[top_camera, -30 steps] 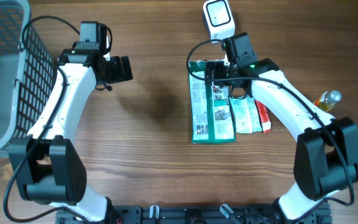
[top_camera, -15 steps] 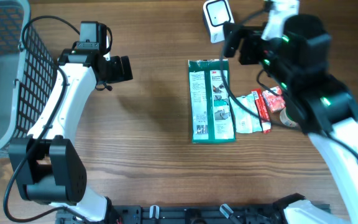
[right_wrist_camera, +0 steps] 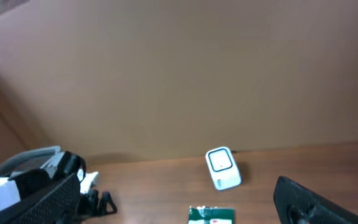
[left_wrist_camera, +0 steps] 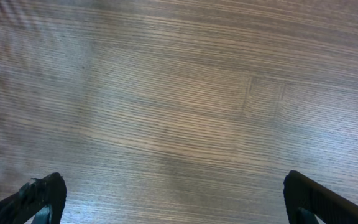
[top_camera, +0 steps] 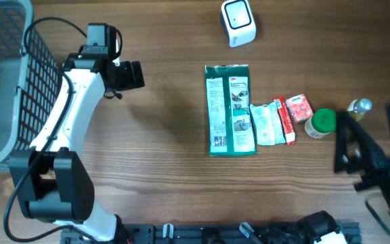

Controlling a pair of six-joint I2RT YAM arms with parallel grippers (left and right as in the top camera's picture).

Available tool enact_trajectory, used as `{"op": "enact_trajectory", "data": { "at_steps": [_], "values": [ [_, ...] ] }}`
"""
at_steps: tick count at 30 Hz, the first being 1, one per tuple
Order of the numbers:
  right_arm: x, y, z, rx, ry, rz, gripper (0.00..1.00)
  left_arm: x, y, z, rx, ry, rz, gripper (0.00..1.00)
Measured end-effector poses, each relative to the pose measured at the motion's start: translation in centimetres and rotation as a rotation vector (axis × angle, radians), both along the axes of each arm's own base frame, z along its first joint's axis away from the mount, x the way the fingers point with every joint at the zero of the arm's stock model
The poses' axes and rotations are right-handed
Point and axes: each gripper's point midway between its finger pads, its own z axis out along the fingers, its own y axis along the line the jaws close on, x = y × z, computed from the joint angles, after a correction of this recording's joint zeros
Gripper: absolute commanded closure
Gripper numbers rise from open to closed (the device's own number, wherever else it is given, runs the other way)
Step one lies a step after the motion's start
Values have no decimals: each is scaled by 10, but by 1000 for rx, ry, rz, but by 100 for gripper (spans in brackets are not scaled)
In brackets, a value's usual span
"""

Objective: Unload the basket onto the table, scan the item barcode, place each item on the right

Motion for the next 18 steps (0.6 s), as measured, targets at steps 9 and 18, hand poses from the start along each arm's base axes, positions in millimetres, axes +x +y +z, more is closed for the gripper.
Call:
{"op": "enact_trajectory", "data": {
  "at_steps": [9, 18],
  "values": [
    [-36, -42, -36, -73, -246, -215, 0, 0, 0, 0, 0, 0, 0, 0],
    [-28, -23, -52, -103, -855, -210, 1, 0, 0, 0, 0, 1, 0, 0]
  ]
}}
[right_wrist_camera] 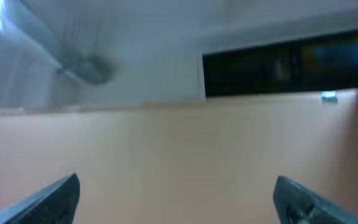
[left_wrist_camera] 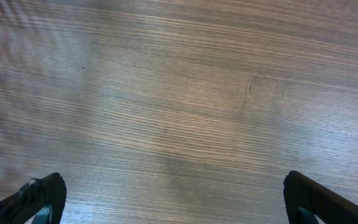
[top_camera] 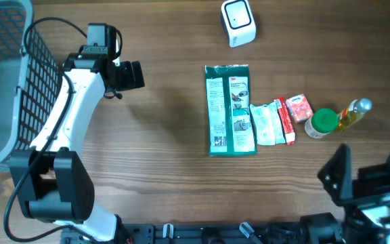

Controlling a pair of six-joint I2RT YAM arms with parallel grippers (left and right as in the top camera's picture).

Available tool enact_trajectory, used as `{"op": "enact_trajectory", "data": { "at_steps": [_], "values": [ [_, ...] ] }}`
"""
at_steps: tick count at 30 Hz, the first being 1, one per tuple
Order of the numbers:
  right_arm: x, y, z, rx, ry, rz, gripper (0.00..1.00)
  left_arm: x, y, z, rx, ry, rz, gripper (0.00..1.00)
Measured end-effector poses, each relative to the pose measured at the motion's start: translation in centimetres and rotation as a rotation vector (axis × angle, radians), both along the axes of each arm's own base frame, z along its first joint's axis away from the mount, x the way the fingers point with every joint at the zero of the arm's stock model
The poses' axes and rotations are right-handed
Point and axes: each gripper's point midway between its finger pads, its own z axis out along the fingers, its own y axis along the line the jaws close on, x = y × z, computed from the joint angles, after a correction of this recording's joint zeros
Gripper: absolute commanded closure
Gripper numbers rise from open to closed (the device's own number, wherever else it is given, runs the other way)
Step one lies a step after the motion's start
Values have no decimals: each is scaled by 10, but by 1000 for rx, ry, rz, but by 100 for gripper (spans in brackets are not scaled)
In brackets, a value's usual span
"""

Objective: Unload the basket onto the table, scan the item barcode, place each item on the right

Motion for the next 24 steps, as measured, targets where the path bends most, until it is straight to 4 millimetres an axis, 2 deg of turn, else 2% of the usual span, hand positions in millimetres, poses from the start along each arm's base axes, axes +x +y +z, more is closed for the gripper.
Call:
{"op": "enact_trajectory", "data": {
  "at_steps": [2, 3, 5, 7, 8, 9, 10, 11, 13, 14, 24],
  "values": [
    [28, 5, -43, -13, 66, 3, 0, 0, 0, 0, 0, 0, 0, 0],
    [36, 6, -59, -18, 90, 5, 0, 0, 0, 0, 0, 1, 0, 0],
    [58, 11, -102, -36, 179, 13, 0, 0, 0, 0, 0, 0, 0, 0],
    [73, 14, -132, -54, 273, 19, 0, 0, 0, 0, 0, 0, 0, 0],
    [73, 15, -133, -56, 278, 21, 0, 0, 0, 0, 0, 0, 0, 0],
    [79, 16, -144, -67, 335, 22, 0, 0, 0, 0, 0, 0, 0, 0],
    [96, 19, -191, -96, 529, 31, 0, 0, 0, 0, 0, 1, 0, 0],
    [102, 18, -220, -112, 651, 30, 0, 0, 0, 0, 0, 1, 0, 0],
    [105, 13, -245, -120, 751, 24, 0, 0, 0, 0, 0, 1, 0, 0],
    [105, 10, -252, -119, 782, 19, 0, 0, 0, 0, 0, 1, 0, 0],
    [104, 15, -252, -147, 779, 45, 0, 0, 0, 0, 0, 1, 0, 0]
  ]
}}
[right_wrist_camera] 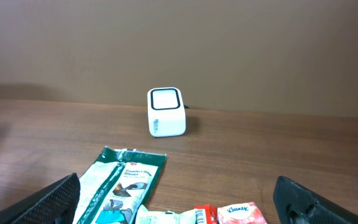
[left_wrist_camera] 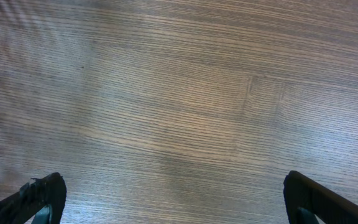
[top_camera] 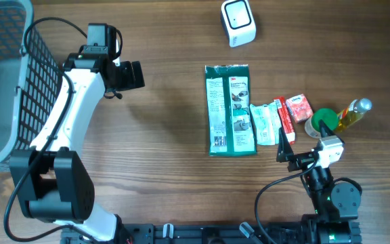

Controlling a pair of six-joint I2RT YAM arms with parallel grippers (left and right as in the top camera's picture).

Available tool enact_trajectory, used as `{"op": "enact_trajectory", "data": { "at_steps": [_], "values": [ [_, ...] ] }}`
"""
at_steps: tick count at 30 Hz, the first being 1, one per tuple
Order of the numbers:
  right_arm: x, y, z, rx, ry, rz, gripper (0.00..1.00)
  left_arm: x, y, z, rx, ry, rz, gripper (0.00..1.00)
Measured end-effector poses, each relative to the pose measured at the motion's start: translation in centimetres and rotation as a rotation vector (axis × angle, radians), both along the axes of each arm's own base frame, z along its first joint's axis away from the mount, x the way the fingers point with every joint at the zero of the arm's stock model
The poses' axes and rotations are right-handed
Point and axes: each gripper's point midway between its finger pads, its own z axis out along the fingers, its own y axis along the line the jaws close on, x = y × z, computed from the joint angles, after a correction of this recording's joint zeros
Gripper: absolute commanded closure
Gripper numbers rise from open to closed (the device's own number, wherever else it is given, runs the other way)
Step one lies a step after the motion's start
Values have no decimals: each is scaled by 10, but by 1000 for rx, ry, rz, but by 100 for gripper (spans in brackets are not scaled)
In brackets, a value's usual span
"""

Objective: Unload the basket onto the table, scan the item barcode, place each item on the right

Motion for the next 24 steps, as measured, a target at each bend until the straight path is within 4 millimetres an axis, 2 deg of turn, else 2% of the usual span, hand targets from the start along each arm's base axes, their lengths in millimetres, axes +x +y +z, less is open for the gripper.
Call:
{"op": "enact_trajectory", "data": {
  "at_steps": [21, 23, 24],
  "values": [
    [0, 1, 0, 0, 0, 3, 0, 0, 0, 1, 0, -2, 0, 0],
    [0, 1, 0, 0, 0, 3, 0, 0, 0, 9, -1, -24, 0, 0],
    [0, 1, 0, 0, 0, 3, 0, -1, 0, 28, -5, -72, 0, 0]
  ]
}}
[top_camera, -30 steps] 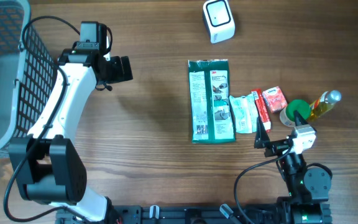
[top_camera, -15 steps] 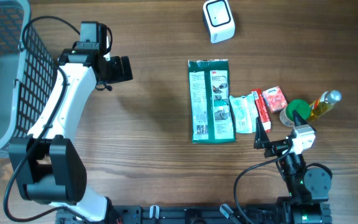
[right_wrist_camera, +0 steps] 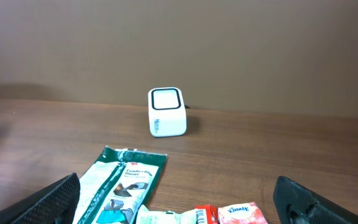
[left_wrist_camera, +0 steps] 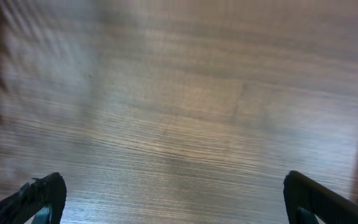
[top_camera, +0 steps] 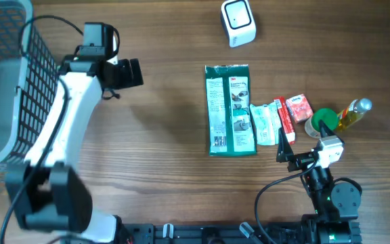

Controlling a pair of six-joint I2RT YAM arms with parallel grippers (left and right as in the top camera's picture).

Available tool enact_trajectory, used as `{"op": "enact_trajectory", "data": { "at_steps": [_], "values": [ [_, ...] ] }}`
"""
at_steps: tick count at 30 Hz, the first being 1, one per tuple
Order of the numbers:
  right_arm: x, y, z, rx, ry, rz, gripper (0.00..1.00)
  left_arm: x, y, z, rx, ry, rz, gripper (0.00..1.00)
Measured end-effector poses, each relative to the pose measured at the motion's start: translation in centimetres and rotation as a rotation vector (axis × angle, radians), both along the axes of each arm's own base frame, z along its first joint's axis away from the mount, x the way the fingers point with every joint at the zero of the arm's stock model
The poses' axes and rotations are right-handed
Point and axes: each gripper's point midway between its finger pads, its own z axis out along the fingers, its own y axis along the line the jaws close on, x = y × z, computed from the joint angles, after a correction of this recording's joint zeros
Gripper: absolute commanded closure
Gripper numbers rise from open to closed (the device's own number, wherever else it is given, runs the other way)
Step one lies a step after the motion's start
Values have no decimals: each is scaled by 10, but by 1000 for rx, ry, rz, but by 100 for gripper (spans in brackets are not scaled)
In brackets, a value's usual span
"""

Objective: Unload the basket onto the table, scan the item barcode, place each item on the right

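Note:
The white barcode scanner (top_camera: 238, 22) stands at the table's far edge, its window facing my right wrist camera as the scanner (right_wrist_camera: 166, 112). A green glove pack (top_camera: 230, 110) lies mid-table, and its edge shows in the blurred left wrist view. Right of it lie a white wipes pack (top_camera: 267, 124), a thin red item (top_camera: 287, 122) and a pink Kleenex pack (top_camera: 298, 107). My left gripper (top_camera: 138, 72) hangs open over bare wood, far left of the items. My right gripper (right_wrist_camera: 180, 208) is open and low at the front right, facing the glove pack (right_wrist_camera: 120, 193) and the Kleenex (right_wrist_camera: 241, 215).
A grey wire basket (top_camera: 5, 81) stands at the left edge. A green-capped jar (top_camera: 322, 120) and a small oil bottle (top_camera: 355, 112) stand at the right end of the row, just beyond my folded right arm (top_camera: 327, 176). Bare wood lies between the left gripper and the glove pack.
My left arm has shifted slightly: its wrist view is now blurred and the glove pack's green edge has come in at the right. The right arm and the items are unchanged.
My right arm was raised at the table's right edge, looking toward the scanner. Then it was at the front right corner with its camera facing the ceiling. Then it sat folded low behind the item row, open. The left gripper stayed open over bare wood, shifting only now.

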Motion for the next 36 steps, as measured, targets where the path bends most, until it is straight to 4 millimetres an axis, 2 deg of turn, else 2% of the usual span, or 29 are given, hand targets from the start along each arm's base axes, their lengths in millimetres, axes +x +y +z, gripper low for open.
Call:
{"op": "enact_trajectory", "data": {
  "at_steps": [1, 4, 5, 7, 8, 10, 11, 12, 13, 14, 20, 23, 29, 31, 32, 34, 36],
  "values": [
    [0, 0, 0, 0, 0, 0, 0, -2, 0, 18, -3, -48, 0, 0],
    [0, 0, 0, 0, 0, 0, 1, -23, 1, 106, -17, -279, 0, 0],
    [0, 0, 0, 0, 0, 0, 0, -39, 2, 144, -24, -385, 0, 0],
    [0, 0, 0, 0, 0, 0, 0, -85, 5, 216, -38, -605, 0, 0],
    [0, 0, 0, 0, 1, 0, 0, -105, 7, 239, -42, -683, 0, 0],
    [0, 0, 0, 0, 0, 0, 0, -168, 11, 294, -56, -900, 0, 0],
    [0, 0, 0, 0, 1, 0, 0, -189, 12, 309, -60, -969, 0, 0],
    [0, 0, 0, 0, 0, 0, 0, -221, 14, 327, -66, -1061, 1, 0],
    [0, 0, 0, 0, 0, 0, 0, -231, 14, 333, -68, -1092, 0, 0],
    [0, 0, 0, 0, 0, 0, 0, -235, 15, 332, -69, -1102, 0, 0],
    [0, 0, 0, 0, 0, 0, 0, -262, 16, 295, -69, -1114, 0, 0],
    [0, 0, 0, 0, 0, 0, 0, -261, 18, 254, -61, -1069, 10, 0],
    [0, 0, 0, 0, 0, 0, 0, -258, 24, 146, -32, -885, 47, 0],
    [0, 0, 0, 0, 0, 0, 0, -257, 26, 130, -25, -876, 60, 0],
    [0, 0, 0, 0, 0, 0, 0, -255, 26, 128, -25, -898, 61, 0],
    [0, 0, 0, 0, 0, 0, 0, -248, 26, 142, -29, -998, 59, 0],
    [0, 0, 0, 0, 1, 0, 0, -237, 24, 172, -41, -1159, 47, 0]
  ]
}}
